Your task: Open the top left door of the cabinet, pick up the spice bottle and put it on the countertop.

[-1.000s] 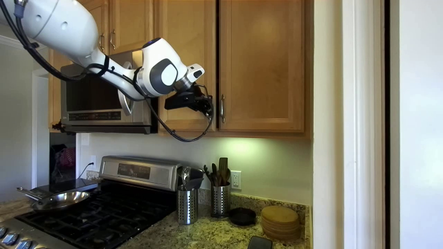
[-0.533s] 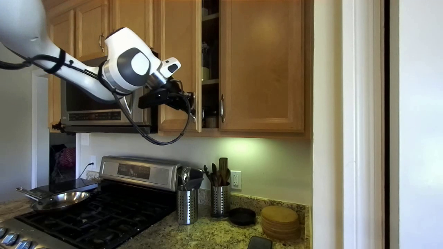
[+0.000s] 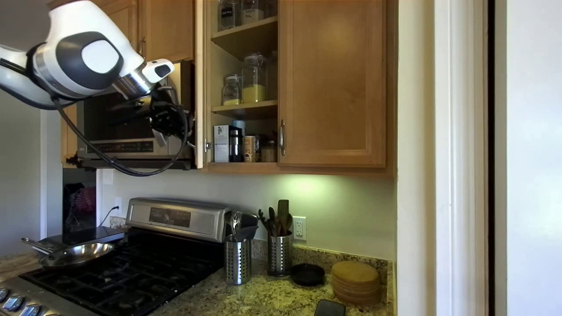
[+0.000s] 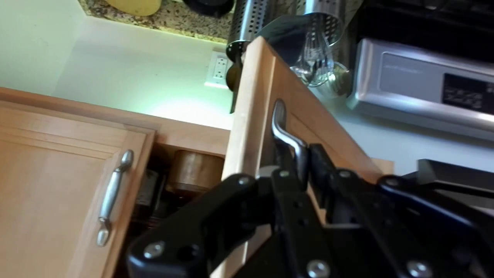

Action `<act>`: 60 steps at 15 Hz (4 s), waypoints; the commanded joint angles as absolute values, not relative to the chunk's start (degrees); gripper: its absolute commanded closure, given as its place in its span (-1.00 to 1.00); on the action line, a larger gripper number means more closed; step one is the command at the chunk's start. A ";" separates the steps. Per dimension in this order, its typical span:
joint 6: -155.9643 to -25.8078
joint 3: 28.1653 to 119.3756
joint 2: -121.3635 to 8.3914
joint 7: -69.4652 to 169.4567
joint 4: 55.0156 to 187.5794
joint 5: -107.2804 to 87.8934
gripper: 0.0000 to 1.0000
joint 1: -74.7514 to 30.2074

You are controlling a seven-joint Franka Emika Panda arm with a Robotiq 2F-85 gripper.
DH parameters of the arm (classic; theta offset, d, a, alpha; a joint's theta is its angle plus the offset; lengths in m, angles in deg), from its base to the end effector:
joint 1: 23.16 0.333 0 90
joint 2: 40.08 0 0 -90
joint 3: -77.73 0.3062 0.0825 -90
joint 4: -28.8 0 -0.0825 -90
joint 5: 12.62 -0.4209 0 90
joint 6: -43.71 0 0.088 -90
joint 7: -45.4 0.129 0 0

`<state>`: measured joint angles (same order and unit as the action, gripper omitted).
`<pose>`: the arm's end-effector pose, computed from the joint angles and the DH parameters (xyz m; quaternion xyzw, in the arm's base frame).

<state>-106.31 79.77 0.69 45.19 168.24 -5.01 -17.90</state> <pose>0.4427 0.0612 0.6247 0.8944 0.0974 0.4347 0.0403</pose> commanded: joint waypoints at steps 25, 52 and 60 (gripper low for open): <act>-85.18 70.38 -2.53 24.20 162.65 -14.90 -0.37 -17.00; -91.07 71.71 -9.13 11.52 154.64 -30.33 0.86 -0.99; -101.68 76.52 -13.49 21.46 155.73 -22.93 0.22 -10.99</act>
<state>-96.70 73.87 -10.73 15.61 155.58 -27.47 -6.61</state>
